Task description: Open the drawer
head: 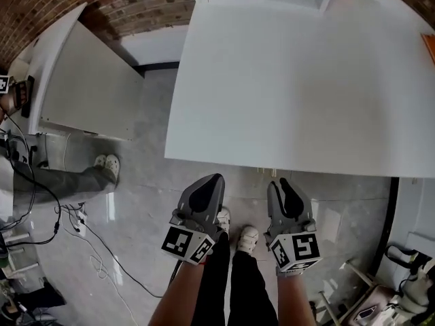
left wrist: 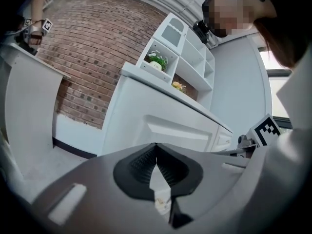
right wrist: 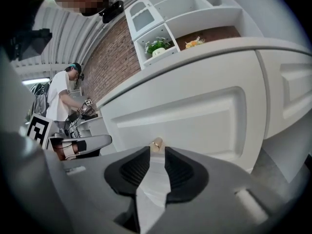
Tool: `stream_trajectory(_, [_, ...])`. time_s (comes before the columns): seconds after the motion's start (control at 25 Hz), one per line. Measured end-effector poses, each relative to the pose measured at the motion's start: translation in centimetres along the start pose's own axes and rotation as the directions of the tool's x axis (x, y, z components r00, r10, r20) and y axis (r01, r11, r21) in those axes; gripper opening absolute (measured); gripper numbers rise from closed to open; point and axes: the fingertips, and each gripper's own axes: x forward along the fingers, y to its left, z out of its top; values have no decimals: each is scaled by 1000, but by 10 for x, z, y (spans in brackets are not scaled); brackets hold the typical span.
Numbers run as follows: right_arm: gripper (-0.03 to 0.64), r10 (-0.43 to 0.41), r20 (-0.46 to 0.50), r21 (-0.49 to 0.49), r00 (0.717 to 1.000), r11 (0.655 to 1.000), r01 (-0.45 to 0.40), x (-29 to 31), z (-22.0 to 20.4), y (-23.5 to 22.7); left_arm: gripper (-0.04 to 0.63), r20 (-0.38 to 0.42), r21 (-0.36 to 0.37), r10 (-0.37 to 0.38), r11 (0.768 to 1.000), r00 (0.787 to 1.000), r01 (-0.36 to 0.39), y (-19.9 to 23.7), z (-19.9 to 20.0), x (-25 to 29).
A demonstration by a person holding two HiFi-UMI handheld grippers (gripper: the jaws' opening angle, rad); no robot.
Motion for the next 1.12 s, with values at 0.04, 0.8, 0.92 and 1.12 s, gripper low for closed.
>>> stream_trajectory(0.04, [87,-5,3,7,1000,1000,5,2,1,0,5,-3,4,-5,1000,1000,5,1,-1,2])
stream_trajectory(0.8, [89,-193,26,55,981,980,192,27,7,-4,10,22,-14,-40,999,999,40,22,9,18])
stream_trajectory(0.92, [86,-200,25,32,980,980,199,27,6,-5,8,15,-8,-58,998,998,58,20,9,21])
stream_trajectory(1.12, [83,-204,15,6,979,979,204,27,5,-5,12,29,-30,-40,999,999,41,21,10,19])
